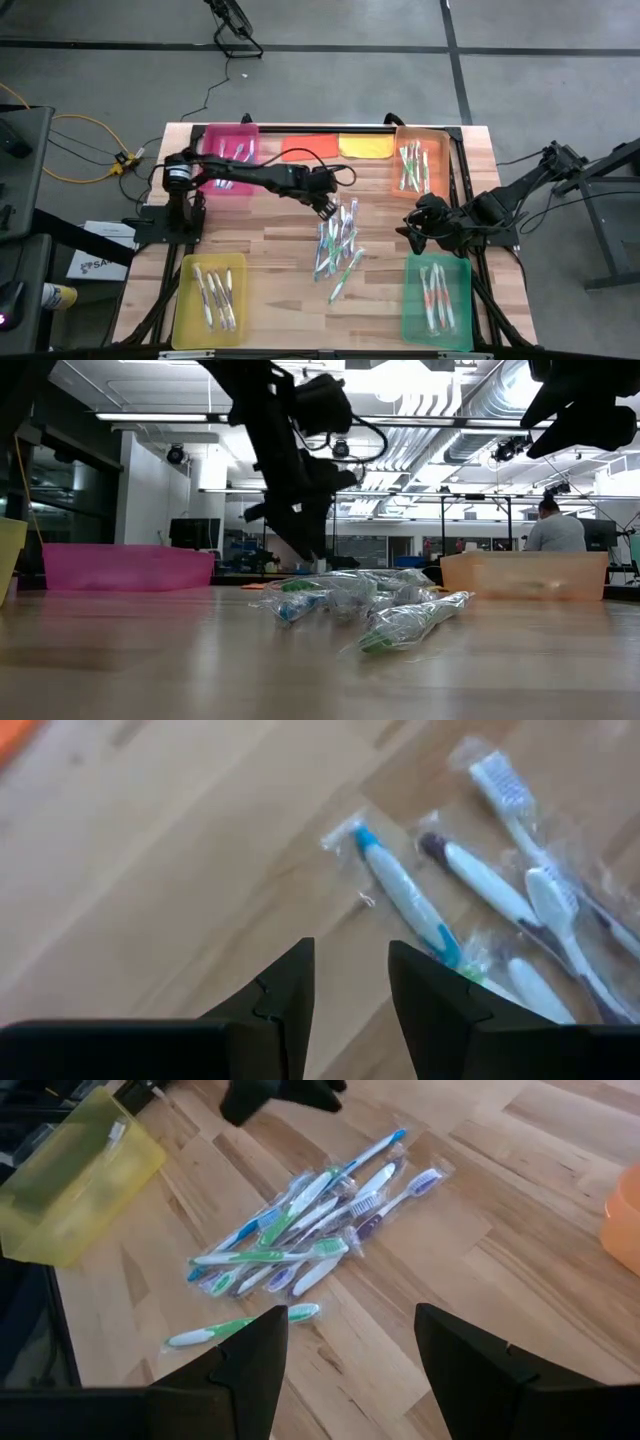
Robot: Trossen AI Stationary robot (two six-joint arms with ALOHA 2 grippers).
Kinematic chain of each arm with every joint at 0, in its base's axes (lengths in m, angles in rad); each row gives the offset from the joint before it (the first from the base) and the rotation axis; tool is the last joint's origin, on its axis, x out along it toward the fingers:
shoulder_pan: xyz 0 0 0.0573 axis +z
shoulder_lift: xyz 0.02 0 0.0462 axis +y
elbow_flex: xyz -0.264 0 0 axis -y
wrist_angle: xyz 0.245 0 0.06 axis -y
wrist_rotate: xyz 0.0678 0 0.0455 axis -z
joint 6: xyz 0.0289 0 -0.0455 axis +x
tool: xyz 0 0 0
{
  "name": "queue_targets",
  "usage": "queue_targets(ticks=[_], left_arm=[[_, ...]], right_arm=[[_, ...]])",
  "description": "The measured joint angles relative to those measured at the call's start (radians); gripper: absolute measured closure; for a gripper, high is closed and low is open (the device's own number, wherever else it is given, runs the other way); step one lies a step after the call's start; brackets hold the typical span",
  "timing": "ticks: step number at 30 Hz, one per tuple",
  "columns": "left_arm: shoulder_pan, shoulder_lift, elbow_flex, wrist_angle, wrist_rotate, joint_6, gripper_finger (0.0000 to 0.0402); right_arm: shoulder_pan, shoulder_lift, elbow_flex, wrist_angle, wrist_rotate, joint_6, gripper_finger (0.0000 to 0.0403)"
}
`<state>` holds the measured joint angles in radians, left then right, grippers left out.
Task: Pick & Place Toothbrushes
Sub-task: Put the blue toothbrush into the red bin
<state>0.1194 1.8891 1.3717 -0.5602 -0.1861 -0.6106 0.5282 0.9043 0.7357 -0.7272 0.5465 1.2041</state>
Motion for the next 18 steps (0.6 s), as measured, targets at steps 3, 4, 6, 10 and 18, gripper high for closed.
queue_targets(ticks=[3,4,6,10,18], left_arm=[[-0.002,0.023,0.001,0.047,0.033,0.000,0.0274],[-0.002,0.025,0.000,0.040,0.045,0.000,0.0274],[-0.003,0.029,-0.001,0.040,0.049,0.000,0.0274],[0.002,0.038,-0.001,0.040,0.047,-0.023,0.0274],[0.005,0.083,0.002,0.113,0.054,-0.075,0.0274]], right_arm=[[0.000,0.000,0.000,-0.002,0.000,0.000,0.0190],[0.000,0.000,0.000,-0.001,0.000,0.002,0.0190],[0.000,0.000,0.000,-0.002,0.000,0.004,0.0190],[0.000,0.000,0.000,-0.002,0.004,0.004,0.0190],[0.000,0.000,0.000,-0.002,0.009,0.004,0.0190]])
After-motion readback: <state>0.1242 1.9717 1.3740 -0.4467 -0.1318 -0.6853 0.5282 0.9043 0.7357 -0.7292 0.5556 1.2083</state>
